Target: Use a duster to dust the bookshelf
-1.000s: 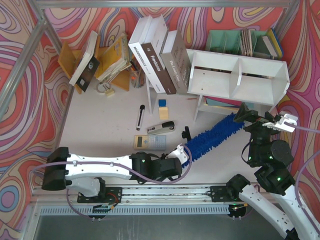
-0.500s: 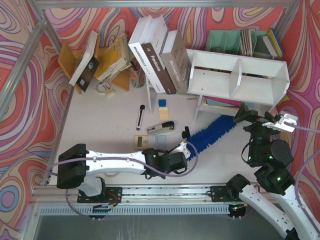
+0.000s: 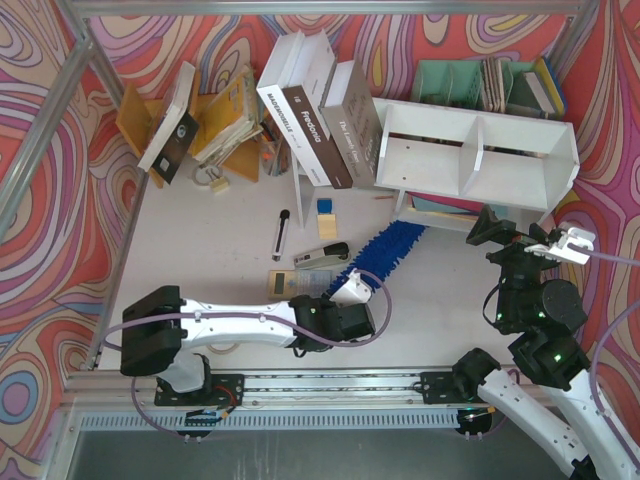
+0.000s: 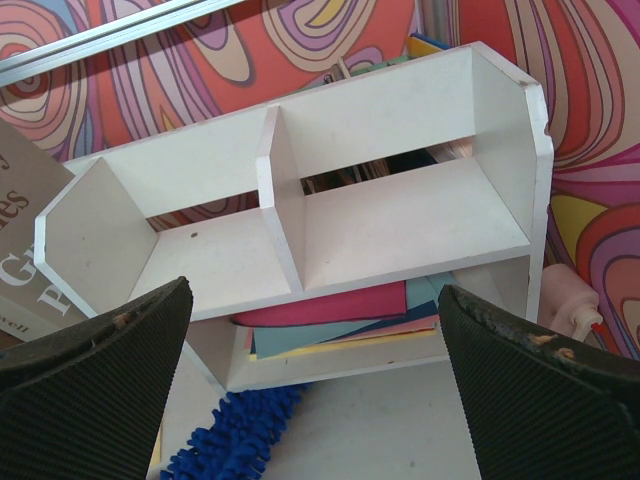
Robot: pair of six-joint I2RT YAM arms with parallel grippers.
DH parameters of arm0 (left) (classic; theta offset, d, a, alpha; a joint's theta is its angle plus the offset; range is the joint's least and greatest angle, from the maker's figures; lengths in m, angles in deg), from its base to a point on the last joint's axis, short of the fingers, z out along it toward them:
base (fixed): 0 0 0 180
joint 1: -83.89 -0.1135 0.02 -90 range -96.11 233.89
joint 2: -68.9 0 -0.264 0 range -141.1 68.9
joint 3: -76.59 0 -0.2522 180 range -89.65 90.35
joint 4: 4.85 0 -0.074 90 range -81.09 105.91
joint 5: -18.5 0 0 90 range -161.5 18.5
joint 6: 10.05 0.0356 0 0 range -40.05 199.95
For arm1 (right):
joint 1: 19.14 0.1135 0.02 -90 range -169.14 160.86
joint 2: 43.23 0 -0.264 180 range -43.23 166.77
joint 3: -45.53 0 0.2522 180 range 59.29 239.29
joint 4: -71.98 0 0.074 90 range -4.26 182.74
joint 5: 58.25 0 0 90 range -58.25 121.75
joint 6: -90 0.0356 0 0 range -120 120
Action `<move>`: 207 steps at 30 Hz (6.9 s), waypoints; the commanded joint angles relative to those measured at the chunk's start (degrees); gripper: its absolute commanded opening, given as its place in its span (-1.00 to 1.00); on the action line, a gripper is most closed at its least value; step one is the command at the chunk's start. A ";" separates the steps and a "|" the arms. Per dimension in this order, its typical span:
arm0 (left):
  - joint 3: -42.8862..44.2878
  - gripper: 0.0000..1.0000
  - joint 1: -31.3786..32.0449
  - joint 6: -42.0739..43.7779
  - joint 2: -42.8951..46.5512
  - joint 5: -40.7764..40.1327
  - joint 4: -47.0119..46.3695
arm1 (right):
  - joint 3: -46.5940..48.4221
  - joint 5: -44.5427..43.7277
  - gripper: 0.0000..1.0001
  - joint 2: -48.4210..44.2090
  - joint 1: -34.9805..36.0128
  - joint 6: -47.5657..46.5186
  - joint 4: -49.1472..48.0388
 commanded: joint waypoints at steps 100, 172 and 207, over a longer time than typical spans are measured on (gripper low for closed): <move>19.51 -1.00 -0.85 17.44 -12.43 13.33 -9.88 | -0.35 -1.09 0.97 -1.19 -0.19 -0.72 -1.46; 17.62 -1.00 -1.52 15.70 -11.20 14.90 -11.62 | 0.36 -0.51 0.98 0.42 -0.23 0.49 -0.34; 13.26 -1.00 -1.53 14.53 -11.54 17.04 -14.16 | 0.19 0.12 0.97 0.95 -0.23 0.22 -0.45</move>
